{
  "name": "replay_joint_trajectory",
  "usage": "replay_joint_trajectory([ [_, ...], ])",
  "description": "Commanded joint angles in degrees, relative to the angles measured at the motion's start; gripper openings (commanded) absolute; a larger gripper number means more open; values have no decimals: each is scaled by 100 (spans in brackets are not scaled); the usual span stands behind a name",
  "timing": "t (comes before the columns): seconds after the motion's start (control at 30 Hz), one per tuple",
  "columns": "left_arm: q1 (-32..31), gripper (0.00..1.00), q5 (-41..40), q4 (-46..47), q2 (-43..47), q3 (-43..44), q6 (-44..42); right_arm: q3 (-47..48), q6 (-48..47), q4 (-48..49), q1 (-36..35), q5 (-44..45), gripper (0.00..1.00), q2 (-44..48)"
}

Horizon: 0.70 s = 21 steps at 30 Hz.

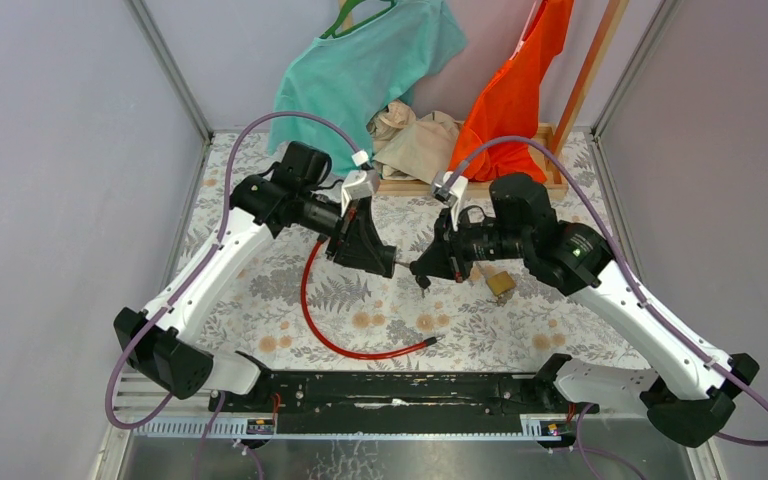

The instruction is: Unlock with the key

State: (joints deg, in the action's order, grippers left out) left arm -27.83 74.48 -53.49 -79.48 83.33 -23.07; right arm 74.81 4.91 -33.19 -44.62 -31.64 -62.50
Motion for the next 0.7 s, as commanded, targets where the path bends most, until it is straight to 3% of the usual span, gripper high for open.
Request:
replay_joint_trajectory([
  [0.0, -260, 0, -229, -565, 122, 272, -1208, 367, -61, 376, -138, -542, 0, -229],
  [0.37, -319, 0, -134, -630, 115, 239, -1326, 65, 17, 1019, -567, -311, 0, -373],
  [0.67, -319, 0, 274, 16, 231, 70, -424, -953, 519, 2564, -666, -117, 0, 54],
])
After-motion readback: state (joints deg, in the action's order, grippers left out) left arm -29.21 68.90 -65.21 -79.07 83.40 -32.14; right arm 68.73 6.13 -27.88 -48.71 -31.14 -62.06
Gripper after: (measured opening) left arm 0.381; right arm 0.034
